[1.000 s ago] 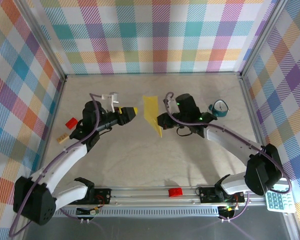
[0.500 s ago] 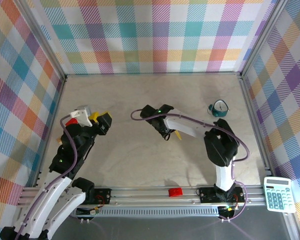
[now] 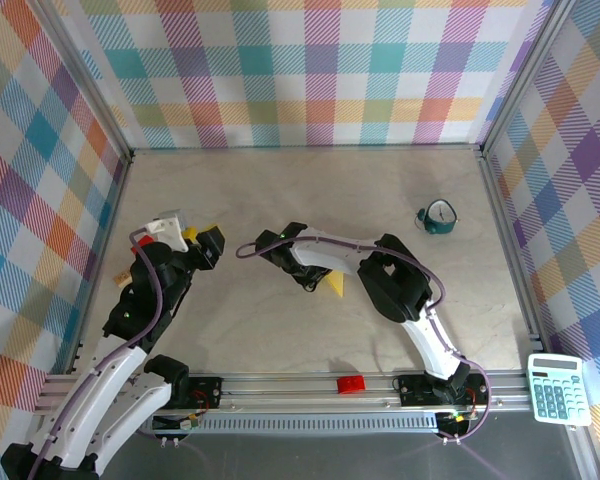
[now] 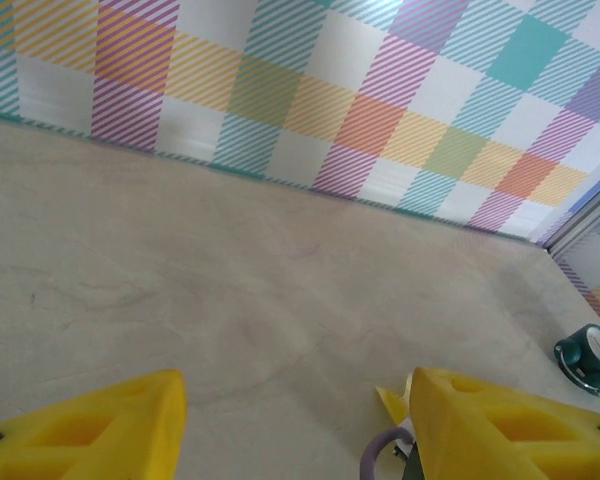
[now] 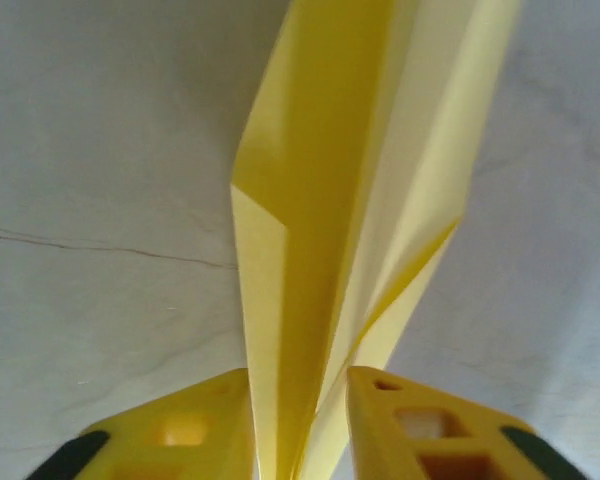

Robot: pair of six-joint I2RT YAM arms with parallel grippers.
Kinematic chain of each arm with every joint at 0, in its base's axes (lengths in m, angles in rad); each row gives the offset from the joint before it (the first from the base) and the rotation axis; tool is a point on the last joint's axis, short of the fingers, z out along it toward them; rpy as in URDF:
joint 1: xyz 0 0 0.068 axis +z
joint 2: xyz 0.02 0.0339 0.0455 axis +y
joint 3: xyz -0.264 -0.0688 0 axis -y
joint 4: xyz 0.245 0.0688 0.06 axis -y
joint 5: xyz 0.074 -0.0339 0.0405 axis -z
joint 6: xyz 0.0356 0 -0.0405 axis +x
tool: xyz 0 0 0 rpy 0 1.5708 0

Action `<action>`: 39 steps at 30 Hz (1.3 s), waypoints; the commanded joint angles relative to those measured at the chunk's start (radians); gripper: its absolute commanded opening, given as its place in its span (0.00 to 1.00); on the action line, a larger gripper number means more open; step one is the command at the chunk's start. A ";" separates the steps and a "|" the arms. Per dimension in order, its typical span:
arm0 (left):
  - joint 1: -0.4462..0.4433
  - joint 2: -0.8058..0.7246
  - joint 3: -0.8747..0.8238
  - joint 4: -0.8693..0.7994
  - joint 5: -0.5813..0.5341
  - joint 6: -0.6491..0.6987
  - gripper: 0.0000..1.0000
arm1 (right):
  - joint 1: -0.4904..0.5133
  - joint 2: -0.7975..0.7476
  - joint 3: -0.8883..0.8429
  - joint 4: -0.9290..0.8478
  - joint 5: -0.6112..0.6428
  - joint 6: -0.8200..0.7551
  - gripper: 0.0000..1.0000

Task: Fold a paper plane with a square sheet of paper (fold left side to right side)

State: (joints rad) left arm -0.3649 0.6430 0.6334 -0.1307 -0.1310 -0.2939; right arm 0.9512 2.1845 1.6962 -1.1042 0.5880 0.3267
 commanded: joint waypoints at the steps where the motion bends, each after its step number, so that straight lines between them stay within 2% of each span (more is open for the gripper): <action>1: 0.006 0.010 -0.001 0.017 0.029 0.006 0.62 | -0.017 -0.109 -0.038 0.054 -0.119 -0.005 0.39; 7: 0.006 0.077 -0.026 0.085 0.095 -0.040 0.66 | -0.084 -0.286 -0.179 0.167 -0.247 0.002 0.50; 12: 0.006 0.181 -0.058 0.168 0.182 -0.101 0.67 | -0.176 -0.487 -0.393 0.369 -0.393 0.013 0.58; 18: -0.010 0.392 -0.107 0.377 0.300 -0.245 0.66 | -0.330 -0.730 -0.676 0.644 -0.571 0.092 0.67; 23: -0.058 0.625 -0.063 0.496 0.372 -0.310 0.63 | -0.438 -0.890 -0.870 0.836 -0.671 0.157 0.79; 30: -0.146 0.934 0.031 0.693 0.431 -0.401 0.59 | -0.525 -0.999 -1.049 1.032 -0.732 0.246 0.99; 34: -0.183 1.078 0.110 0.732 0.458 -0.428 0.57 | -0.559 -1.044 -1.121 1.108 -0.736 0.294 0.99; 39: -0.209 1.181 0.186 0.720 0.465 -0.431 0.56 | -0.593 -1.075 -1.174 1.147 -0.750 0.345 0.99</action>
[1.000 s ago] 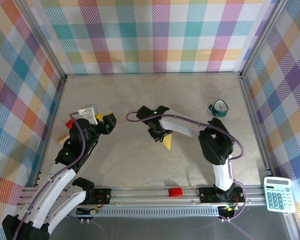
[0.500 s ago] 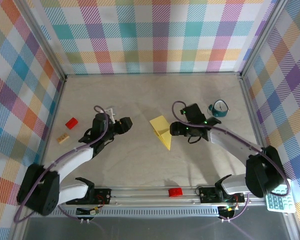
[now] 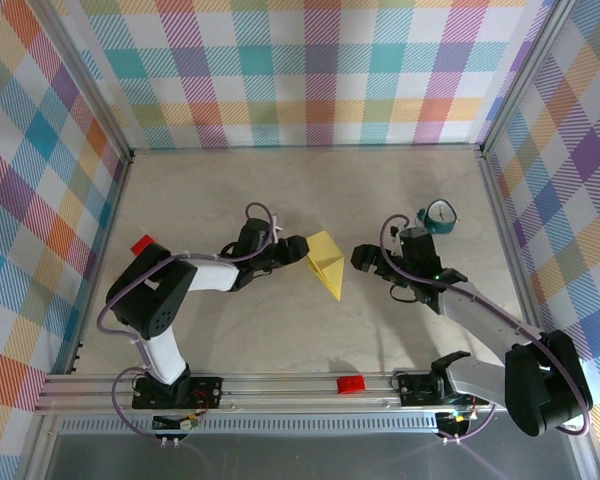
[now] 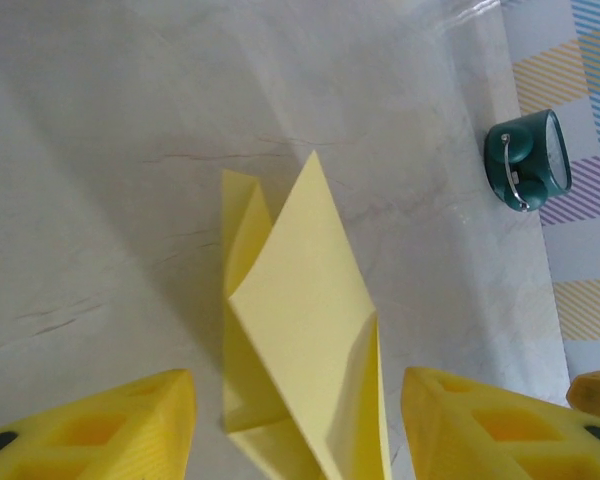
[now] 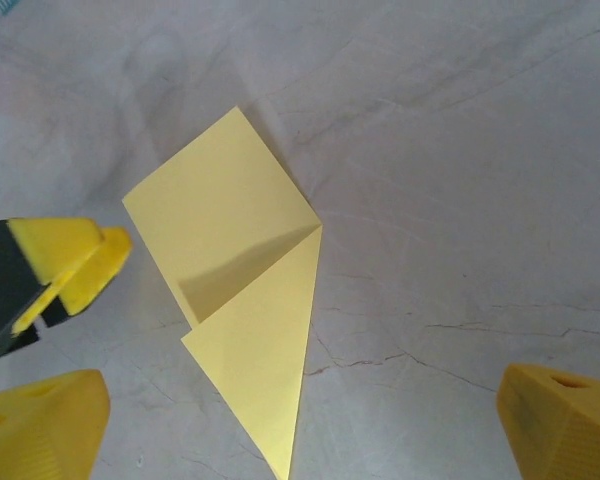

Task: Fold a paper plane with a square sheet of paper (fold left side to right side)

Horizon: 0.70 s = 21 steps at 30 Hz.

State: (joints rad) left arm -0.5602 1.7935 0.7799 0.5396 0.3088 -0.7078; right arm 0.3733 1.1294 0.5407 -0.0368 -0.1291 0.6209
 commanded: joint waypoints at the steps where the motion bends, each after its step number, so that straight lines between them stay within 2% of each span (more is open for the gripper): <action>1: -0.016 0.049 0.054 0.043 0.027 -0.022 0.56 | -0.020 -0.021 -0.024 0.082 -0.041 0.055 0.99; 8: -0.028 0.135 0.112 0.033 0.050 -0.047 0.48 | -0.030 -0.023 -0.027 0.098 -0.102 0.025 0.99; 11: -0.030 0.146 0.123 0.042 0.067 -0.048 0.36 | -0.030 -0.020 -0.027 0.108 -0.130 0.012 1.00; 16: -0.023 0.101 0.103 0.032 0.073 -0.020 0.11 | -0.033 0.016 -0.020 0.142 -0.208 -0.001 0.88; 21: 0.045 -0.022 0.007 0.088 0.127 -0.007 0.00 | -0.034 0.100 0.010 0.207 -0.354 -0.030 0.81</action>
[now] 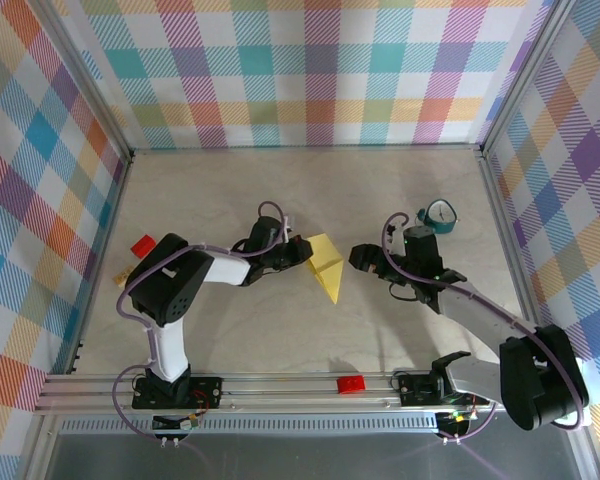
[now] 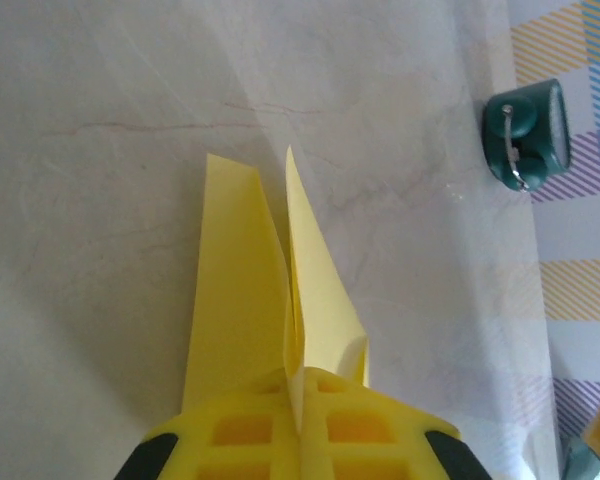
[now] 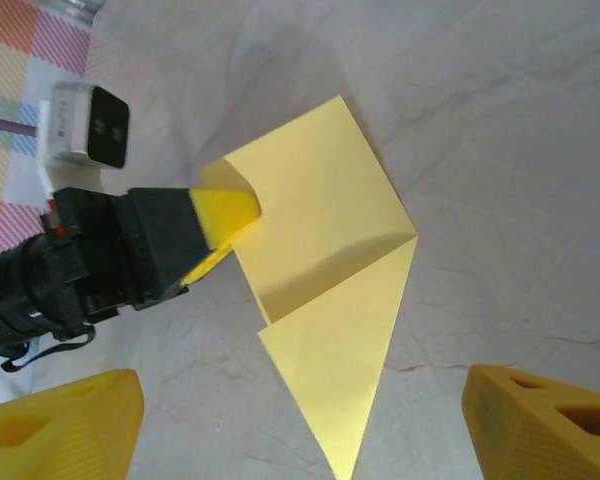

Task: Fold a paper plane with a square sheet of paper (fold left side to right side)

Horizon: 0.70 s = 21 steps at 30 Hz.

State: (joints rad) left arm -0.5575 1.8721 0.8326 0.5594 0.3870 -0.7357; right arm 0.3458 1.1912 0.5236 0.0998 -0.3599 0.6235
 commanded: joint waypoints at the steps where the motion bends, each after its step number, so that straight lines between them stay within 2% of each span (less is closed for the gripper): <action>1: 0.061 -0.133 -0.072 0.087 0.070 0.030 0.00 | -0.007 0.063 0.038 0.089 -0.165 -0.038 0.80; 5: 0.135 -0.270 -0.140 0.069 0.190 0.101 0.00 | -0.007 0.191 0.101 0.150 -0.351 -0.051 0.76; 8: 0.181 -0.347 -0.169 0.019 0.307 0.161 0.00 | 0.003 0.280 0.140 0.219 -0.454 -0.043 0.77; 14: 0.200 -0.443 -0.181 -0.117 0.473 0.264 0.00 | 0.058 0.396 0.226 0.276 -0.531 -0.062 0.80; 18: 0.201 -0.455 -0.182 -0.151 0.517 0.286 0.00 | 0.087 0.442 0.271 0.303 -0.560 -0.049 0.79; 21: 0.200 -0.452 -0.180 -0.177 0.517 0.299 0.00 | 0.094 0.454 0.292 0.319 -0.584 -0.039 0.73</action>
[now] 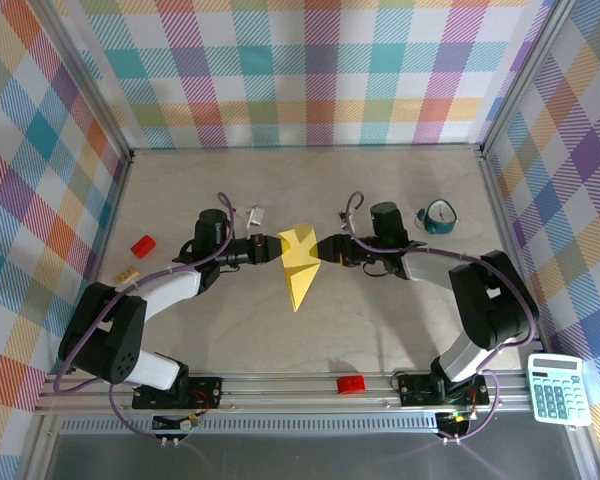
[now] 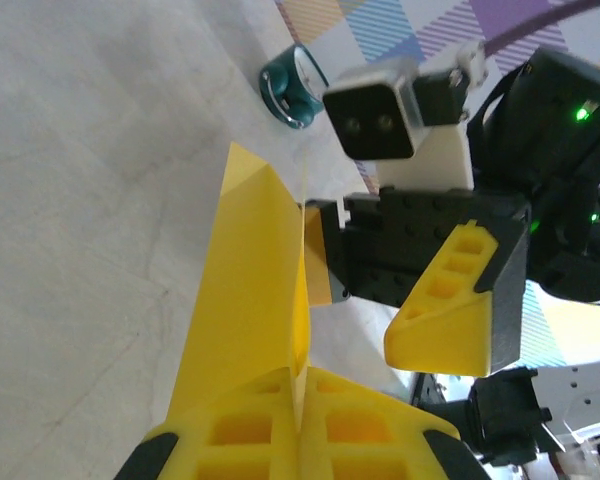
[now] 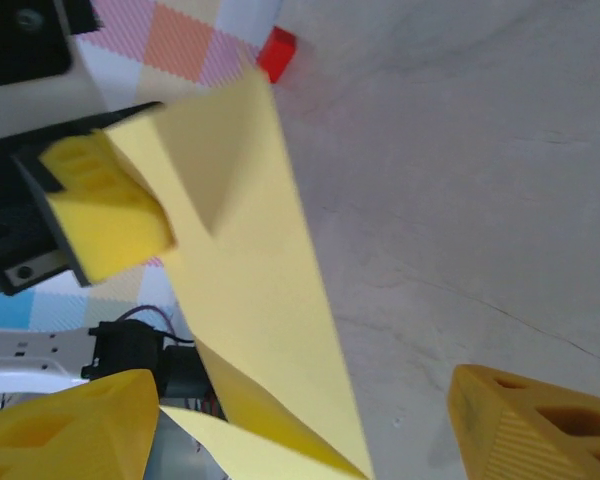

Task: Fold a paper plane with a square sheet of paper (fold left side to right side)

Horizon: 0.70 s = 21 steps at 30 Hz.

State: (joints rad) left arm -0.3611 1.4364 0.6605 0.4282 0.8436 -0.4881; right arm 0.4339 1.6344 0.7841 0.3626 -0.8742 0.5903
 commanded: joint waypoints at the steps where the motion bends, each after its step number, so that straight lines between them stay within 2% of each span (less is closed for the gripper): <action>1: 0.004 -0.014 -0.007 -0.056 0.061 0.058 0.00 | 0.006 0.009 0.034 0.059 -0.072 -0.002 0.71; 10: 0.004 0.001 -0.012 -0.060 0.065 0.068 0.00 | 0.006 0.024 0.088 0.004 -0.038 -0.026 0.48; 18: 0.004 0.022 -0.019 -0.051 0.064 0.063 0.00 | 0.008 0.057 0.123 -0.031 -0.013 -0.036 0.33; 21: 0.004 0.040 -0.022 -0.043 0.057 0.061 0.00 | 0.007 0.072 0.127 -0.046 0.000 -0.043 0.21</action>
State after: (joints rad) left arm -0.3611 1.4578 0.6567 0.3672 0.8818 -0.4473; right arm 0.4404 1.6852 0.8829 0.3359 -0.8787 0.5709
